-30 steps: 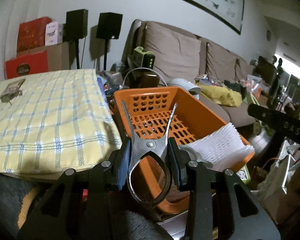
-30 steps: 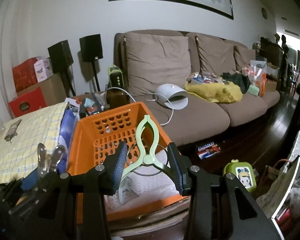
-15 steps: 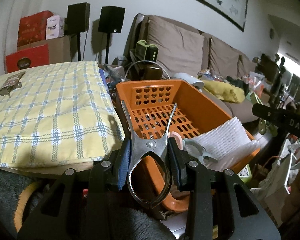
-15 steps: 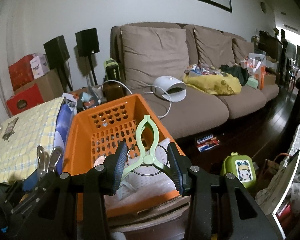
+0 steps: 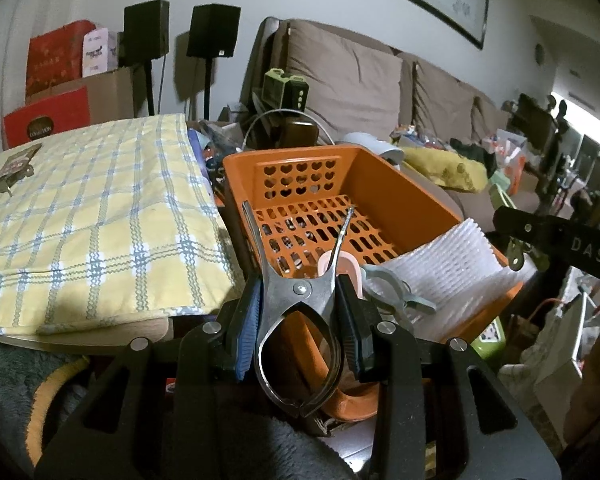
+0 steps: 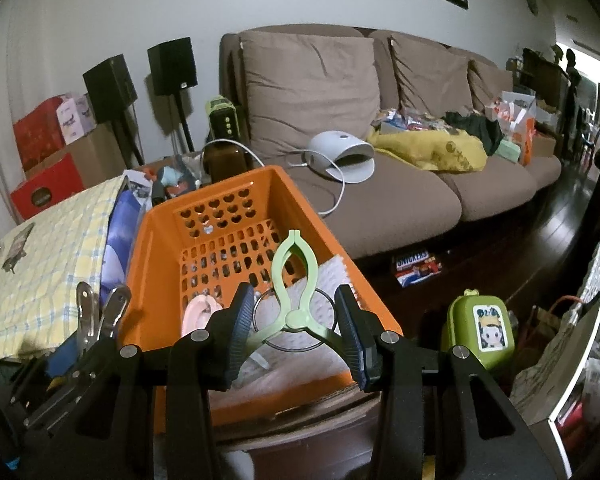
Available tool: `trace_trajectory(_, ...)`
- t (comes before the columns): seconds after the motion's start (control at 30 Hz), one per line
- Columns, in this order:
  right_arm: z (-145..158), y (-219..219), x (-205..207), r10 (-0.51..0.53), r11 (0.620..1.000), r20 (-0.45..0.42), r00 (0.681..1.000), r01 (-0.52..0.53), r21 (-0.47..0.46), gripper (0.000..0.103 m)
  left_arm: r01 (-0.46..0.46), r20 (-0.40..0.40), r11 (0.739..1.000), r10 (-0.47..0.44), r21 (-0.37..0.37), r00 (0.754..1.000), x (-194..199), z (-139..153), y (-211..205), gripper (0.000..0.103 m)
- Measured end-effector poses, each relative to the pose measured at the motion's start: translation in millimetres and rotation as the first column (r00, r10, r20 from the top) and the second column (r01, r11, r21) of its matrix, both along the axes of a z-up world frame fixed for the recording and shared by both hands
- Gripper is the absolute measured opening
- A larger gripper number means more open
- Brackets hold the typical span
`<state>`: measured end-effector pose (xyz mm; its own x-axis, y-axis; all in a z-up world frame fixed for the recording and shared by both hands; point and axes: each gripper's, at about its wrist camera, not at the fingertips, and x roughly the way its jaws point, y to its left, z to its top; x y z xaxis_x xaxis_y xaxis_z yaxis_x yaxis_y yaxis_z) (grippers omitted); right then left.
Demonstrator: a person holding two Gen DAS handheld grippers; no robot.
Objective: Organize objects
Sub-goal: 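Lower the grey metal clip with the left gripper while the right gripper lowers the green clip into the basket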
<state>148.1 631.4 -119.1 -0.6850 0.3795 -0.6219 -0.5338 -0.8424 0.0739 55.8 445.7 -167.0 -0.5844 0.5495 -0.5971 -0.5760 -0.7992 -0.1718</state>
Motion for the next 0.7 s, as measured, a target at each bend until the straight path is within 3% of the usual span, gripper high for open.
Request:
trace_trajectory(0.5, -16.4, -5.6, -16.1, 0.035, 0.999, 0.099, 0.994, -0.034, -0.009, 0.042, 0.035, 0.035, 0.999, -0.034, -0.013, 0.999, -4.0, -4.5, 3.7, 0.034)
trace_trajectory(0.7, -19.0, -5.5, -16.5, 0.038, 0.999, 0.108, 0.993, -0.037, -0.008, 0.042, 0.055, -0.017, 0.998, -0.055, -0.018, 0.998, 6.3, -0.3, 5.8, 0.034)
